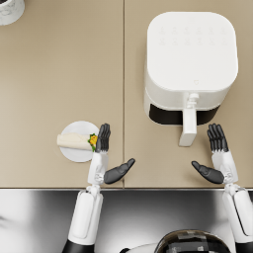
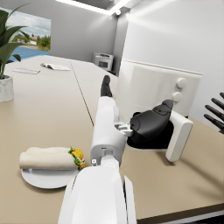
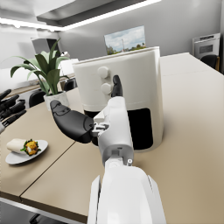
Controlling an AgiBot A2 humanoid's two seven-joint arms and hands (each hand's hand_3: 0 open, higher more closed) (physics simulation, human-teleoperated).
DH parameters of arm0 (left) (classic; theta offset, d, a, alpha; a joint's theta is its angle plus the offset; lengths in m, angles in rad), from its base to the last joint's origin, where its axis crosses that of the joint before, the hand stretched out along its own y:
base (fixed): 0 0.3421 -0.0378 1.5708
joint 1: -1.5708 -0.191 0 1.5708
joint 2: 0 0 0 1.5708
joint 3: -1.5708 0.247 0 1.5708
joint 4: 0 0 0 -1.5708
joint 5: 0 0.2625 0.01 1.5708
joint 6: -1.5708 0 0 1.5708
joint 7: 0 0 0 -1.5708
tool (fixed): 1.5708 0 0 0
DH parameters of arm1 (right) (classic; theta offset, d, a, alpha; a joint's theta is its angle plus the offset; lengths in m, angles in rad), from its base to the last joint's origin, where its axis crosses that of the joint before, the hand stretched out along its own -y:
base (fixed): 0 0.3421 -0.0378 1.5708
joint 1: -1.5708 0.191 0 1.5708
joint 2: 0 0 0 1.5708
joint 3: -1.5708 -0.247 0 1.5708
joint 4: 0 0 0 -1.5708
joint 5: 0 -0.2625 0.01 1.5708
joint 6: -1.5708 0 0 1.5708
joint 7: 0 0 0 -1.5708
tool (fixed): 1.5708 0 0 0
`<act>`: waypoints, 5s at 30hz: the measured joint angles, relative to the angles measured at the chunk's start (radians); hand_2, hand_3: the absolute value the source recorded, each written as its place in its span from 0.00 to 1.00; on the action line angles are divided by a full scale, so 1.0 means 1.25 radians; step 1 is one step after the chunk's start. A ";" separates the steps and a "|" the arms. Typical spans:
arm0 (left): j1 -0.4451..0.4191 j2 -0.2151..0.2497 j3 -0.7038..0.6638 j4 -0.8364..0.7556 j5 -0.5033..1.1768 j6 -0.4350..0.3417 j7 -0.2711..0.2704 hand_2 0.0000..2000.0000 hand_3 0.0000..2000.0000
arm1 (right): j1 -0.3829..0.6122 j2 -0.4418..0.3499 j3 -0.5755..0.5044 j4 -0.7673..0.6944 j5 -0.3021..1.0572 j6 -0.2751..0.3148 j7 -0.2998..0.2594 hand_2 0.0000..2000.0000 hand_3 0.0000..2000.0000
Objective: Pick up the chicken rolls and place it into the air fryer
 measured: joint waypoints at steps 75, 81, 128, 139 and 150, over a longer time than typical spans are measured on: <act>0.205 0.037 -0.107 0.336 1.573 -0.175 -0.041 1.00 1.00 | 0.097 -0.170 0.002 -0.415 0.232 -0.004 0.004 0.00 0.00; 0.225 0.045 -0.099 0.248 1.573 -0.044 -0.009 1.00 1.00 | 0.124 -0.187 0.010 -0.492 0.231 0.034 0.009 0.00 0.00; 0.400 0.206 0.204 0.210 1.572 -0.026 -0.003 1.00 1.00 | 0.046 0.292 0.455 -0.051 0.236 -0.154 0.002 1.00 1.00; 0.443 0.255 0.276 0.229 1.572 -0.026 -0.003 1.00 1.00 | -0.035 0.309 0.434 0.002 0.235 -0.156 0.002 1.00 1.00; 0.486 0.251 0.334 0.281 1.572 -0.014 -0.004 0.00 0.00 | -0.044 0.313 0.421 0.008 0.235 -0.111 0.002 1.00 1.00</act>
